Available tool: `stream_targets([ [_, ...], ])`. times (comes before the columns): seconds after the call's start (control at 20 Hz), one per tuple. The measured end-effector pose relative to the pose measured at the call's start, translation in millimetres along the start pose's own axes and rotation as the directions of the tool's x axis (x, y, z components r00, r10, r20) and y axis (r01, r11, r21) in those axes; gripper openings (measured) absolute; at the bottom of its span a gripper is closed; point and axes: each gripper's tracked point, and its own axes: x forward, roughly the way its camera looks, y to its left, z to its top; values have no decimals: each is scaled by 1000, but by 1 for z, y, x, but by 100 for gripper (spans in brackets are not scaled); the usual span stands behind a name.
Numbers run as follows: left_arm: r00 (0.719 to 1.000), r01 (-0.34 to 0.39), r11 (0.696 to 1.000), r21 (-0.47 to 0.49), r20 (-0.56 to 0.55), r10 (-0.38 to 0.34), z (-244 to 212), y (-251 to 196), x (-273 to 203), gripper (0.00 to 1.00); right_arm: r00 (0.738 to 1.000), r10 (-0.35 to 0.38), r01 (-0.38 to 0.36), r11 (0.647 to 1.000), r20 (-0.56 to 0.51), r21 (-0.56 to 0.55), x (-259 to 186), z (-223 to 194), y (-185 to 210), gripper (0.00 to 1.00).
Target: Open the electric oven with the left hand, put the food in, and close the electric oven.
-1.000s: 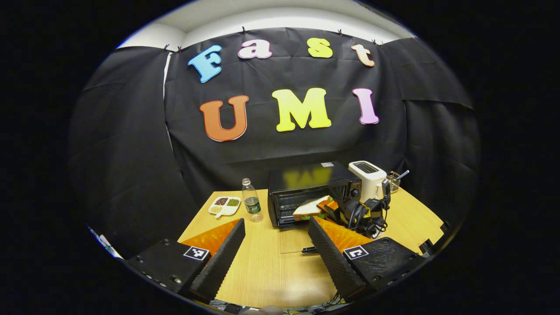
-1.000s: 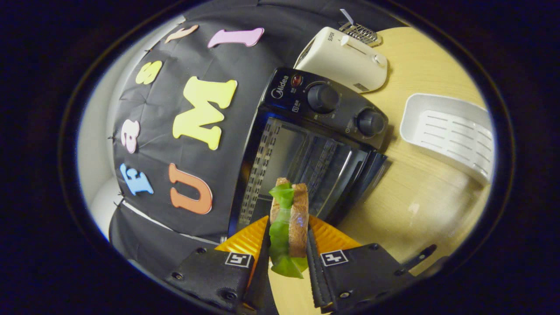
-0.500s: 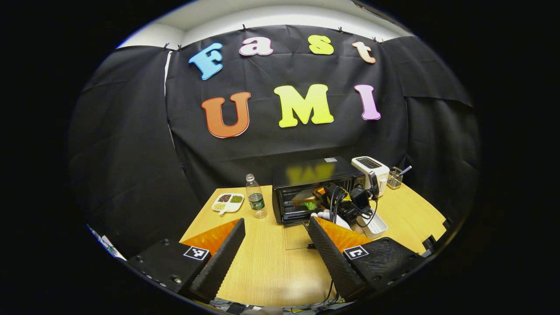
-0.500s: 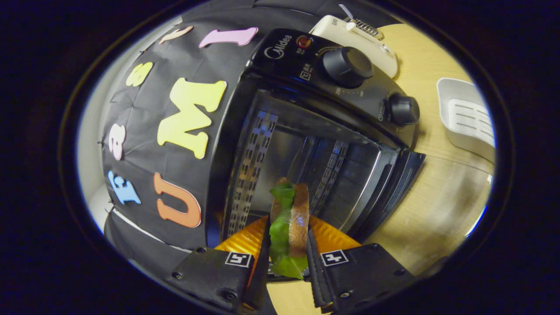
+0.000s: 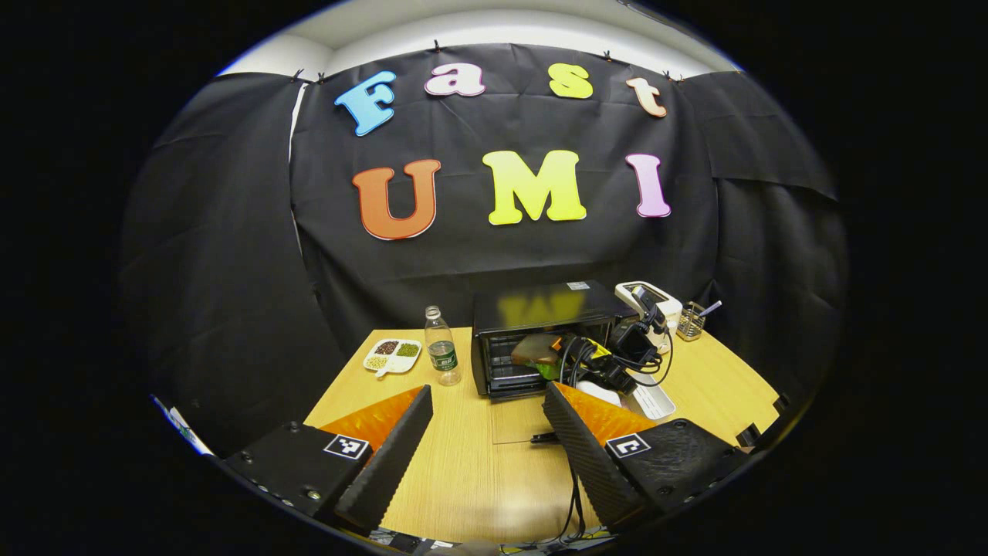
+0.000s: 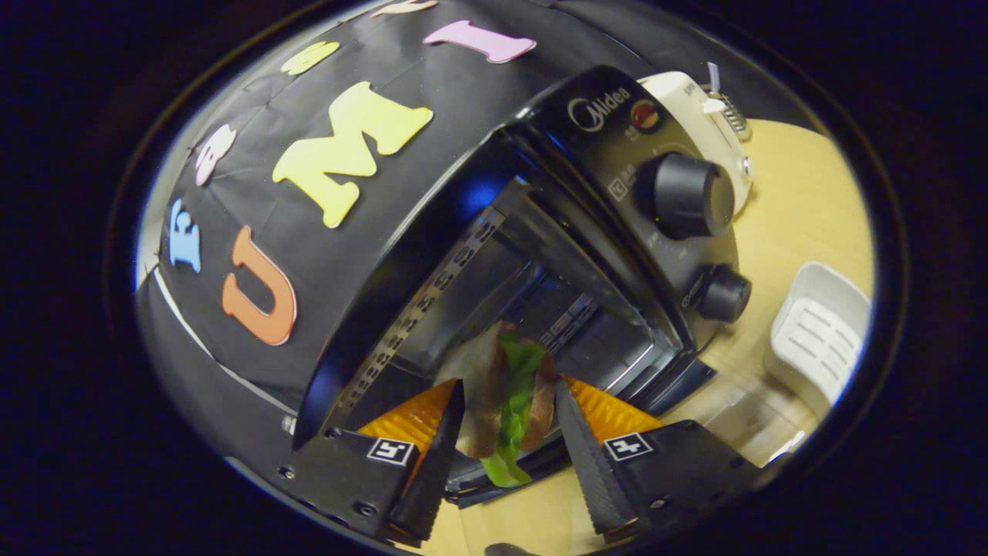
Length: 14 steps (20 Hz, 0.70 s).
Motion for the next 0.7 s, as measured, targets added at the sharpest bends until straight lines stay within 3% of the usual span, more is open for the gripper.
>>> stream_targets([
  [0.05,1000,-1,1000,3,1,1,0,-1,0,96,1000,-12,12,999,7,-40,-4,4,-4,78],
  [0.1,1000,-1,1000,4,4,1,1,-1,1,96,1000,-16,17,997,9,-78,-6,8,-3,70],
  [0.15,1000,-2,1000,4,8,2,2,-2,2,96,1000,-17,17,992,7,-124,-8,10,-6,92],
  [0.2,1000,-3,1000,5,12,3,3,-2,3,96,1000,-19,19,985,-1,-169,-15,10,-6,96],
  [0.25,1000,-4,1000,6,17,4,3,-3,4,96,1000,-20,18,979,-11,-202,-25,8,-7,87],
  [0.3,1000,-4,1000,5,21,4,4,-3,5,96,1000,-8,4,975,-17,-223,-39,8,-8,99],
  [0.4,1000,-4,1000,2,29,4,4,-4,7,96,999,9,-18,957,-32,-288,-62,13,-4,99],
  [0.45,999,-1,1000,0,34,1,5,-5,7,96,999,23,-33,942,-35,-335,-73,17,-3,87],
  [0.5,999,-5,1000,0,43,5,7,-4,7,96,999,34,-43,922,-28,-386,-87,26,1,99],
  [0.55,999,-8,1000,3,50,8,8,-3,7,96,999,44,-47,901,-16,-432,-100,36,2,100],
  [0.6,998,-15,1000,7,56,14,8,-2,8,96,998,55,-52,881,-7,-471,-114,46,3,89],
  [0.65,998,-21,1000,9,57,20,7,-2,9,96,998,64,-57,865,-2,-499,-128,56,3,100],
  [0.7,998,-25,1000,9,60,24,5,-1,10,96,998,70,-58,849,3,-525,-142,66,2,100],
])
